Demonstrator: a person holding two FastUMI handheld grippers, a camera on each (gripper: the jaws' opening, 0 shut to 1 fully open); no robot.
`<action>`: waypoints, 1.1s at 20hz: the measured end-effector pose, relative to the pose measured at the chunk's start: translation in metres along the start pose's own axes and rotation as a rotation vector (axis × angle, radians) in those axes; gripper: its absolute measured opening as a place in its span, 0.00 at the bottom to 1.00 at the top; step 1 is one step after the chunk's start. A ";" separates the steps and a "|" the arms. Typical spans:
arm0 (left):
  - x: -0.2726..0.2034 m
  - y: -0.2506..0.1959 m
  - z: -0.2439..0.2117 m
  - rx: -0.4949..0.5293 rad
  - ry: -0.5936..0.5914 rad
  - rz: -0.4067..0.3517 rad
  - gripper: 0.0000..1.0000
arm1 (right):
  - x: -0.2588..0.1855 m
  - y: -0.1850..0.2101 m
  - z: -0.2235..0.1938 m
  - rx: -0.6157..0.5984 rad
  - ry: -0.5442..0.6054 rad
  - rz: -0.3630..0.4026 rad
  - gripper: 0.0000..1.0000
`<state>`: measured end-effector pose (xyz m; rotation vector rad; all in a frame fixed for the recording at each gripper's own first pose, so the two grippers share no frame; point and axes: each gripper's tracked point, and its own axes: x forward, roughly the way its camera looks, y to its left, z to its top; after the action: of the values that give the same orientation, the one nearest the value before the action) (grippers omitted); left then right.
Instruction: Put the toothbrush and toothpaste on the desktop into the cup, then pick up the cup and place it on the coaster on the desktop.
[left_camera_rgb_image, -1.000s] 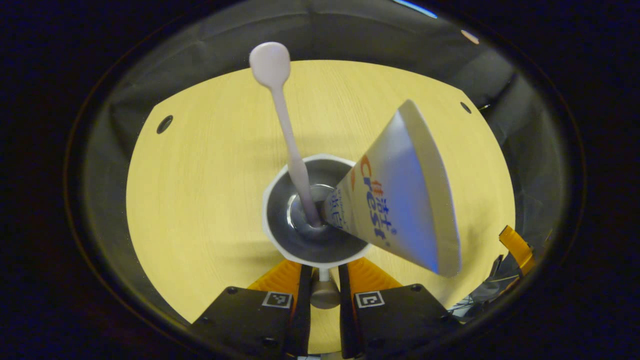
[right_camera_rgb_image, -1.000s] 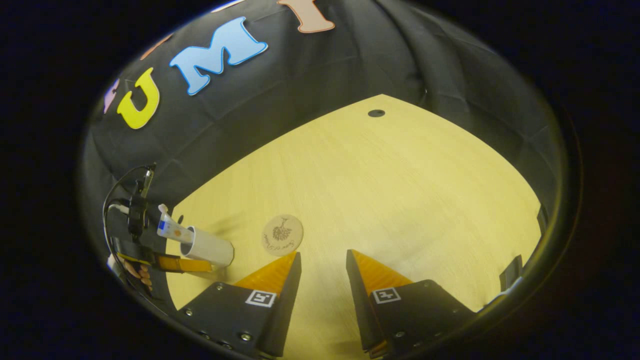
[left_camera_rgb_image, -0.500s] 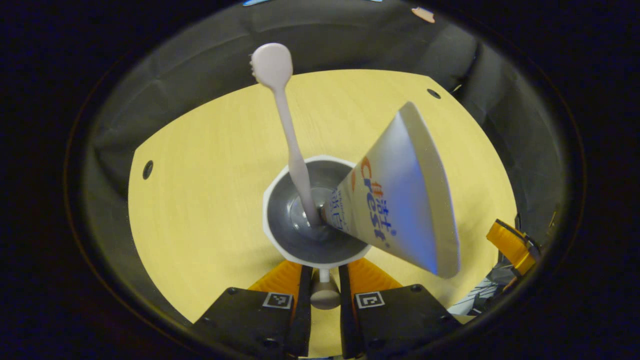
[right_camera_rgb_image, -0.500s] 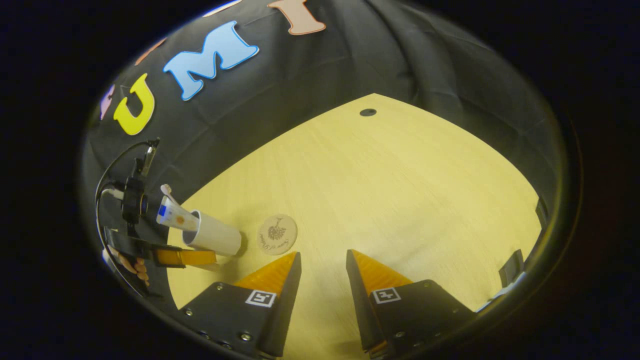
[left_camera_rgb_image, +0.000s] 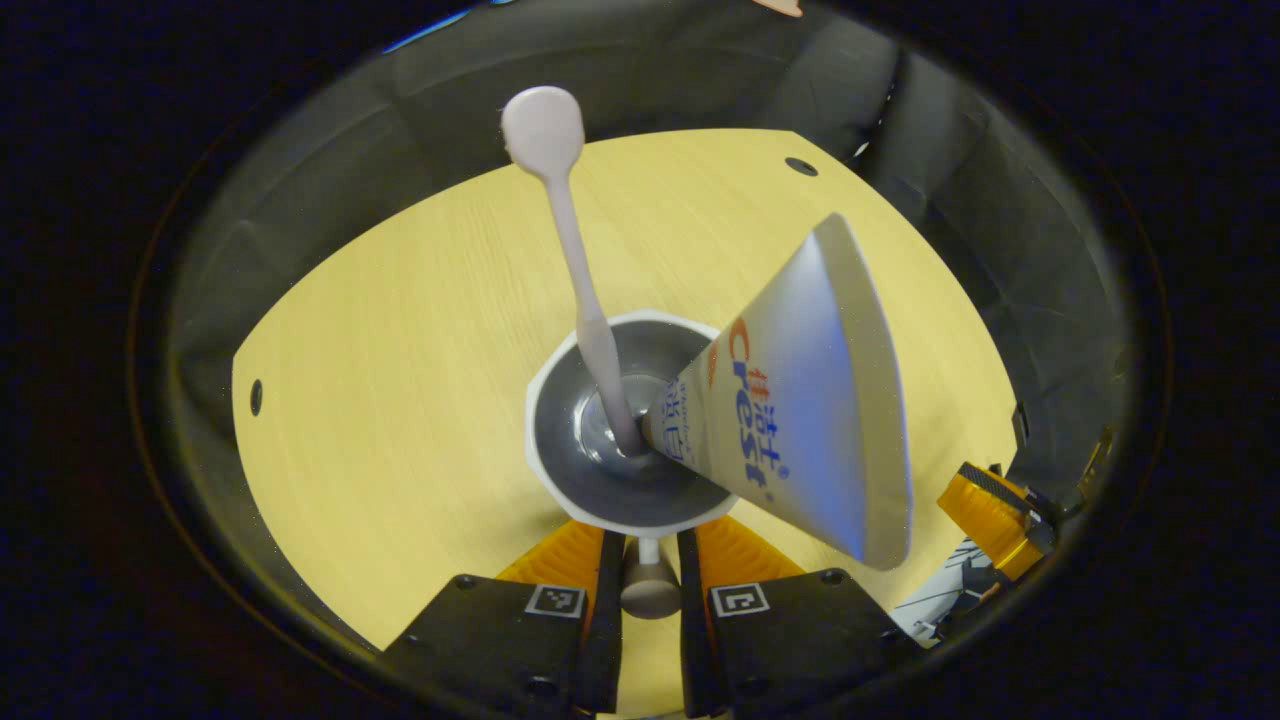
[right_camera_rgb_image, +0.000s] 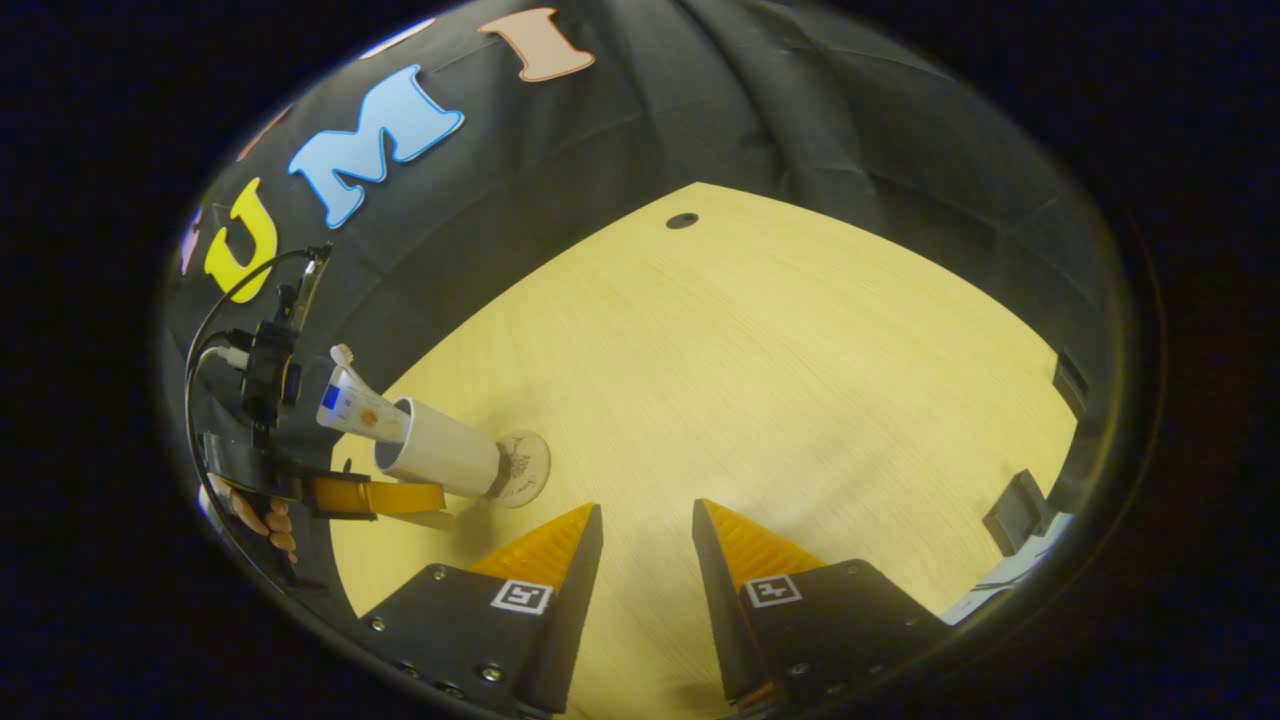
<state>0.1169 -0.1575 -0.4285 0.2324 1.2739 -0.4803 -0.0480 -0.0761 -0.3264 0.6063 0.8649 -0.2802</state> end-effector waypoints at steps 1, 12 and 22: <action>0.001 -0.004 0.001 0.007 0.005 -0.003 0.31 | -0.001 -0.004 0.001 0.011 -0.003 -0.008 0.55; 0.020 -0.023 0.007 0.021 0.034 0.006 0.31 | -0.006 -0.035 0.001 0.091 -0.009 -0.066 0.55; 0.005 -0.025 0.013 0.039 -0.016 0.035 0.37 | -0.004 -0.013 0.009 0.033 -0.003 -0.022 0.55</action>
<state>0.1175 -0.1857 -0.4273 0.2829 1.2433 -0.4763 -0.0507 -0.0916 -0.3237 0.6273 0.8655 -0.3157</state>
